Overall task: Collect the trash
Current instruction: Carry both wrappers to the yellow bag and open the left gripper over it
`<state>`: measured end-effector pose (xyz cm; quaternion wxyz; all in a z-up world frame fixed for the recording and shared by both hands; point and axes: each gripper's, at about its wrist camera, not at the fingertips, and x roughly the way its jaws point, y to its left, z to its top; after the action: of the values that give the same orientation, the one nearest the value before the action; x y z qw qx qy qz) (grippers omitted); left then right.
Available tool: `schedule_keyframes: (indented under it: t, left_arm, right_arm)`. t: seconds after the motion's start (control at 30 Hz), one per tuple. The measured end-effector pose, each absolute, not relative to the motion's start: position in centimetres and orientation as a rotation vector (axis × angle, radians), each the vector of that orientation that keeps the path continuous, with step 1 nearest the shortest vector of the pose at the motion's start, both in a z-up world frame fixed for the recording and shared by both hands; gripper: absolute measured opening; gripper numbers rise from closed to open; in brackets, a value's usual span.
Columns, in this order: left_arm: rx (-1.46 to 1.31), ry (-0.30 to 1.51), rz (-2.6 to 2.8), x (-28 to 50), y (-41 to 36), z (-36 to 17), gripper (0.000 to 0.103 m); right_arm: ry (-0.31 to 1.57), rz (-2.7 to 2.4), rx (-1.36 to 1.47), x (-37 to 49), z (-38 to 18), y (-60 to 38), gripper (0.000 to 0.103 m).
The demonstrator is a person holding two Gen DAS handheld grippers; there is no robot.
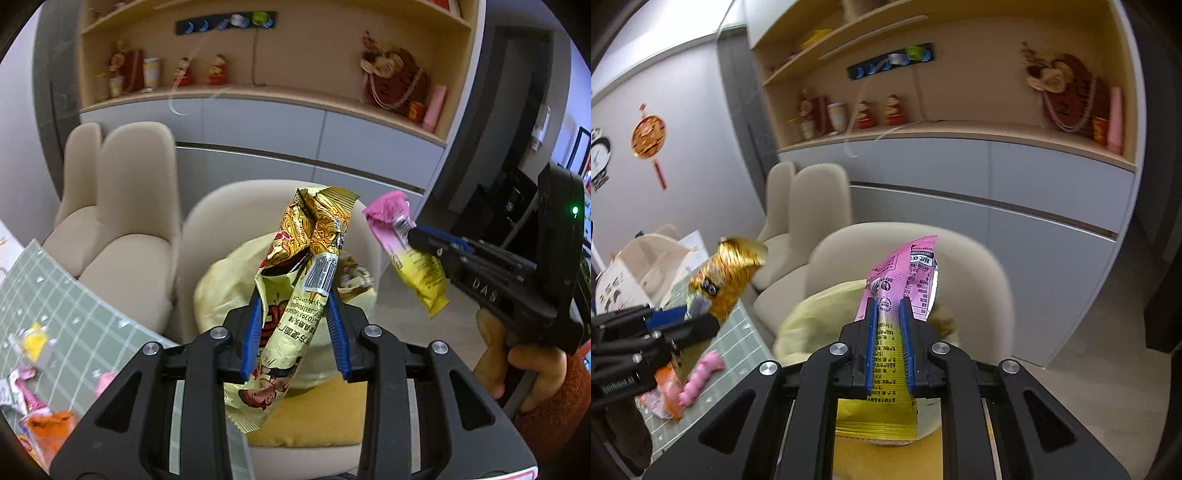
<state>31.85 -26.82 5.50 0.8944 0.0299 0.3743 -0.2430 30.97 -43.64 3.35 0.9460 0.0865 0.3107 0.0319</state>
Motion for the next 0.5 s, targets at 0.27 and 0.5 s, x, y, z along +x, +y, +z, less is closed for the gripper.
schedule_keyframes:
  t: [0.27,0.5]
  left_arm:
    - [0.072,0.845,-0.505,36.0,-31.8,3.1,0.031]
    - [-0.090,0.954,-0.572,40.5,-31.8,-0.7,0.031]
  right_arm:
    - [0.659,0.064,0.203,34.0,1.4,-47.9,0.013]
    - [0.644,0.082,0.212,35.7,1.0,-48.8,0.013]
